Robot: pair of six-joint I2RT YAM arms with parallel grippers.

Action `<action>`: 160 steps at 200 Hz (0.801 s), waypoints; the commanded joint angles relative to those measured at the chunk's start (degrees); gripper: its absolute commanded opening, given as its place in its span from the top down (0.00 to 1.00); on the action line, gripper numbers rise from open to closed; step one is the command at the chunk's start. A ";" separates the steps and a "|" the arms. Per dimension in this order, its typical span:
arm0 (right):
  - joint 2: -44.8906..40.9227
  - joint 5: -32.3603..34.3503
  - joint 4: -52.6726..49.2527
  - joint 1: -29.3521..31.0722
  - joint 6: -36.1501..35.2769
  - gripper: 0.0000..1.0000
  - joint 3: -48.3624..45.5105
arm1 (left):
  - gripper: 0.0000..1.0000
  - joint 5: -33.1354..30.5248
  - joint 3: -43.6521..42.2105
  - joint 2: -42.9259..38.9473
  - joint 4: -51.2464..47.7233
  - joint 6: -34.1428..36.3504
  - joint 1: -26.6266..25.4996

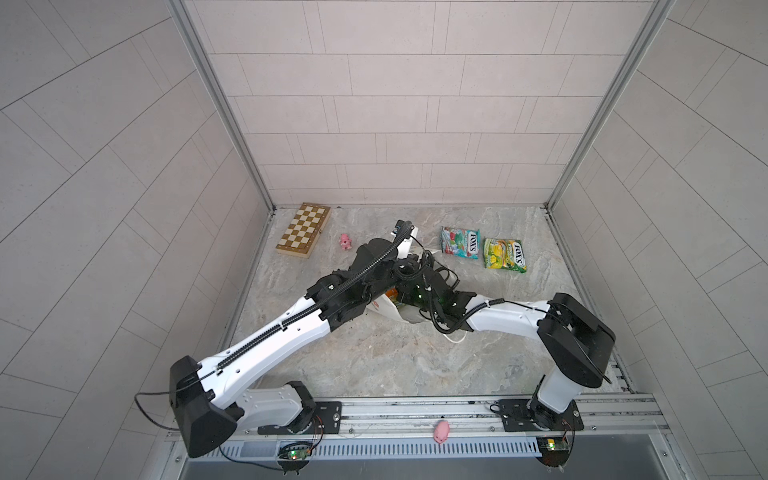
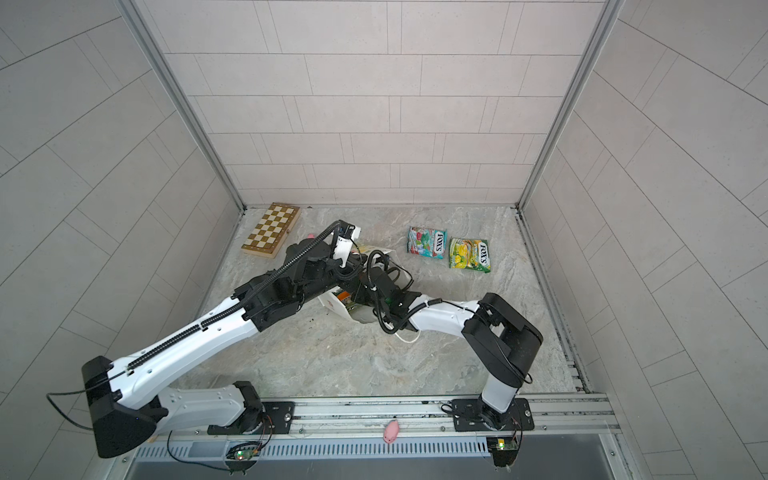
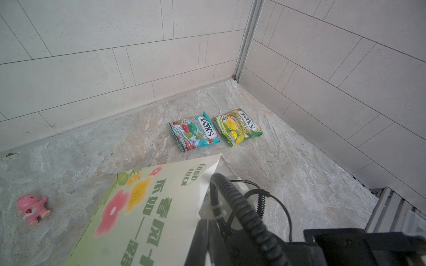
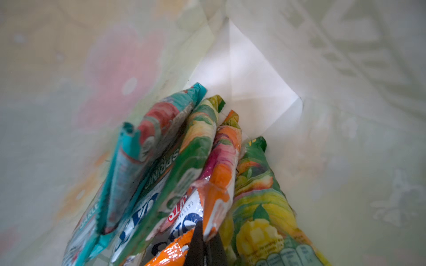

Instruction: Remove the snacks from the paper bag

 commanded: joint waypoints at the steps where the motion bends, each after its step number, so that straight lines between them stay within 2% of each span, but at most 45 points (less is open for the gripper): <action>1: -4.49 0.69 -3.94 -0.13 -3.78 1.00 -0.60 | 1.00 -2.64 -0.94 -1.66 0.55 0.32 -0.27; 67: -12.18 3.13 -13.33 -0.22 -13.17 1.00 -1.08 | 1.00 -3.11 -0.97 -1.39 0.59 0.34 -0.27; 160: -23.70 4.72 -25.03 -0.46 -21.23 1.00 4.70 | 1.00 -4.26 -1.04 -1.88 0.61 0.42 -0.27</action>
